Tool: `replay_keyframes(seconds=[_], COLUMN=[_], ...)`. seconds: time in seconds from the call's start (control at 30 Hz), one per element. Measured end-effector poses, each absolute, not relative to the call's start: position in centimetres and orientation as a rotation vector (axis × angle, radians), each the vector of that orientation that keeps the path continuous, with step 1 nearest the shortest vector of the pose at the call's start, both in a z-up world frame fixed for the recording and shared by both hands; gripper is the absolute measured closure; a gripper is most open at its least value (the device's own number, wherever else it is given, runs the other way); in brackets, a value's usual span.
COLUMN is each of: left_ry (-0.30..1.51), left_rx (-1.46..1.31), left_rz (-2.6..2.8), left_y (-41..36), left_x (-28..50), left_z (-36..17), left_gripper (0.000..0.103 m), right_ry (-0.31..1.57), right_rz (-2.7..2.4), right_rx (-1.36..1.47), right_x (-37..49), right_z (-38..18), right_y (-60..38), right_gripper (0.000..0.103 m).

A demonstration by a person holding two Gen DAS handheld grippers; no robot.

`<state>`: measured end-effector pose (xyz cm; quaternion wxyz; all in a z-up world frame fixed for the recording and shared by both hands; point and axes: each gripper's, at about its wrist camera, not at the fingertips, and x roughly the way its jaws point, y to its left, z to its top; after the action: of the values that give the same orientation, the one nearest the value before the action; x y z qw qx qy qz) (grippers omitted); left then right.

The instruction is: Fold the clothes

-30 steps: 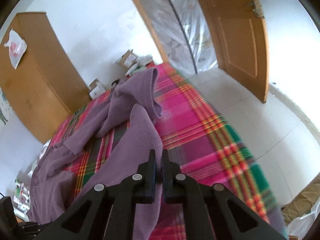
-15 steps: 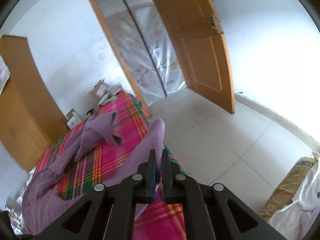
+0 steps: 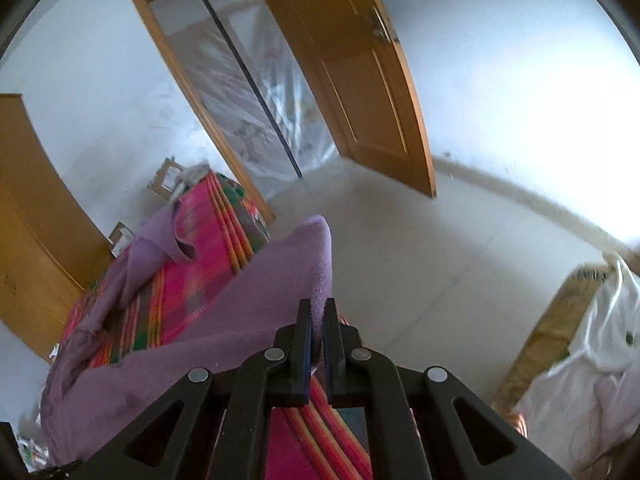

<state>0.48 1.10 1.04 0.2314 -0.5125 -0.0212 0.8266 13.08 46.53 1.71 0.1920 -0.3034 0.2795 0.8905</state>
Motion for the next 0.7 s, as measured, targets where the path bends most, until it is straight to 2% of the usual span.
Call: replay_keyframes(seconds=[0.2, 0.3, 0.5, 0.57, 0.7], left_ry=[-0.041, -0.040, -0.020, -0.015, 0.012], left_rx=[-1.415, -1.408, -1.388, -1.383, -1.379], left_rz=[2.268, 2.268, 2.249, 2.239, 2.227], left_y=[1.6, 2.5, 3.9, 4.4, 5.4], left_x=[0.6, -0.2, -0.9, -1.0, -1.7], left_z=[1.1, 1.1, 1.3, 1.4, 1.5], left_gripper=[0.092, 0.092, 0.092, 0.092, 0.092], right_ry=[0.778, 0.669, 0.536, 0.544, 0.649], right_rz=[2.498, 2.494, 2.565, 2.579, 2.525], right_rx=[-0.935, -0.911, -0.971, -1.065, -1.204], right_x=[13.3, 13.0, 8.8, 6.5, 3.7], right_z=[1.3, 2.4, 3.2, 2.5, 0.3], right_y=[47.1, 46.8, 46.6, 47.3, 49.9], right_gripper=[0.096, 0.092, 0.079, 0.068, 0.067])
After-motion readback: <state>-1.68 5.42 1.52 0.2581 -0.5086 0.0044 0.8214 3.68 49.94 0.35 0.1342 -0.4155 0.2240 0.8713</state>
